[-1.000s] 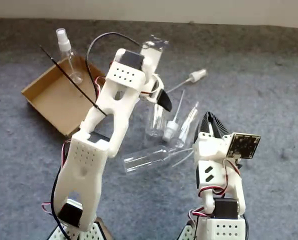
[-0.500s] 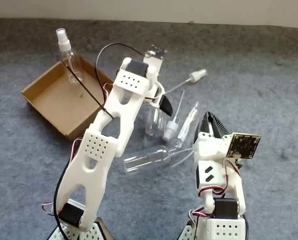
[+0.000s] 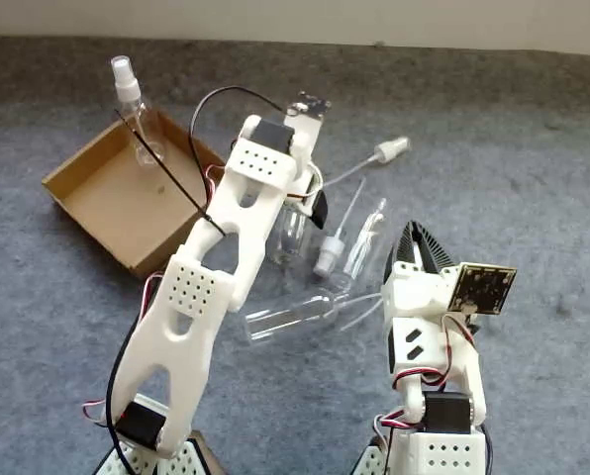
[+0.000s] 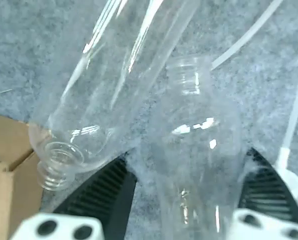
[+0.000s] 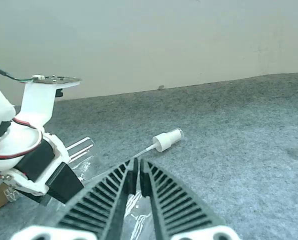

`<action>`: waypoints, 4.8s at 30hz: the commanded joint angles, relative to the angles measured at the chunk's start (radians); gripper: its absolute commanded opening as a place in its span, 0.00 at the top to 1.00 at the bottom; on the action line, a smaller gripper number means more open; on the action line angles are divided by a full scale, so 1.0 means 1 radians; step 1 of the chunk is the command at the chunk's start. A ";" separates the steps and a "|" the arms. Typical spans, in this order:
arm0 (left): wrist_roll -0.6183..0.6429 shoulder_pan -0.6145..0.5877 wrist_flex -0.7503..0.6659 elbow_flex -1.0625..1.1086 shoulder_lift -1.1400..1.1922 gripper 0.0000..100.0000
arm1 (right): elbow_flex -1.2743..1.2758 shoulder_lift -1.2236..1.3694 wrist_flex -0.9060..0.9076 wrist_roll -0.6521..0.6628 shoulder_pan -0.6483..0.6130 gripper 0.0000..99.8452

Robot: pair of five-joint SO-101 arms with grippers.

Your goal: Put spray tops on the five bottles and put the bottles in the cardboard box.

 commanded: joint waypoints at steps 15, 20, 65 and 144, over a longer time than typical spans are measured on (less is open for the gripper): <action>0.005 0.084 0.055 -0.220 -0.021 0.83 | 0.119 -0.001 -0.030 0.006 0.005 0.99; 0.005 0.082 0.074 -0.360 -0.021 0.84 | 0.119 -0.001 -0.030 0.006 0.005 0.99; -0.440 -0.128 0.072 1.274 -1.534 0.83 | 0.119 -0.001 -0.008 0.011 -0.016 0.99; -0.569 -0.202 -0.477 1.923 -1.225 0.91 | 0.119 -0.002 -0.008 0.011 -0.016 0.99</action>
